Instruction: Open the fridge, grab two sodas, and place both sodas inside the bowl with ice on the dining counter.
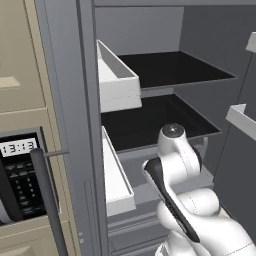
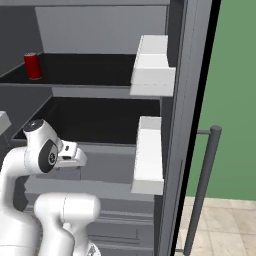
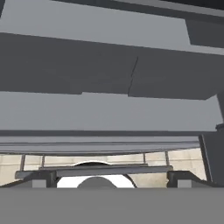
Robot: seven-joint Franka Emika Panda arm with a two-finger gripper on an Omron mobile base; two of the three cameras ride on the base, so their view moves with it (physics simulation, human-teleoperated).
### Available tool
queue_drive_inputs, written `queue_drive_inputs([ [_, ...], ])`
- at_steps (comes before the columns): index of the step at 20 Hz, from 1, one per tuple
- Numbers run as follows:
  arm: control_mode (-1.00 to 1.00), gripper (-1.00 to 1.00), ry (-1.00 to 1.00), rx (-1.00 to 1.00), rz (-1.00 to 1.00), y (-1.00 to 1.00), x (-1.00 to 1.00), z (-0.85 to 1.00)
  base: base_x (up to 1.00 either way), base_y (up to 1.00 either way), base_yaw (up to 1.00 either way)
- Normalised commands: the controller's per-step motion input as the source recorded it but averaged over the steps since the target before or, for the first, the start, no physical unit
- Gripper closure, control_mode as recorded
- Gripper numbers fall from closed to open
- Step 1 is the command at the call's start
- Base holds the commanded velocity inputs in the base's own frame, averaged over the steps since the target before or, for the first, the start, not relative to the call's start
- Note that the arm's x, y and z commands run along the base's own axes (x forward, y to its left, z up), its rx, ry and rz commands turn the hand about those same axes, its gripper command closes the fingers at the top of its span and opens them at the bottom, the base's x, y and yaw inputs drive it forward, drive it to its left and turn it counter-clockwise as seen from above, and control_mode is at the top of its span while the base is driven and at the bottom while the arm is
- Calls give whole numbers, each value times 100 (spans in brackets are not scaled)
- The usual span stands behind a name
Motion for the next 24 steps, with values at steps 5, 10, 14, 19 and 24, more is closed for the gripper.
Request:
queue_drive_inputs([
  [5, -100, -100, -10, 18, 8, -1, 46, 0, 0, 0, 0],
  [10, -100, -100, -23, 22, 4, 0, 22, 17, 0, 0, 0],
  [14, -100, -100, -28, 19, 2, 0, 9, 37, 0, 0, 0],
  [19, -100, -100, -28, 13, 0, 15, 1, 45, 0, 0, 0],
  [24, -100, -100, -25, 4, -1, 21, 0, 59, 0, 0, 0],
])
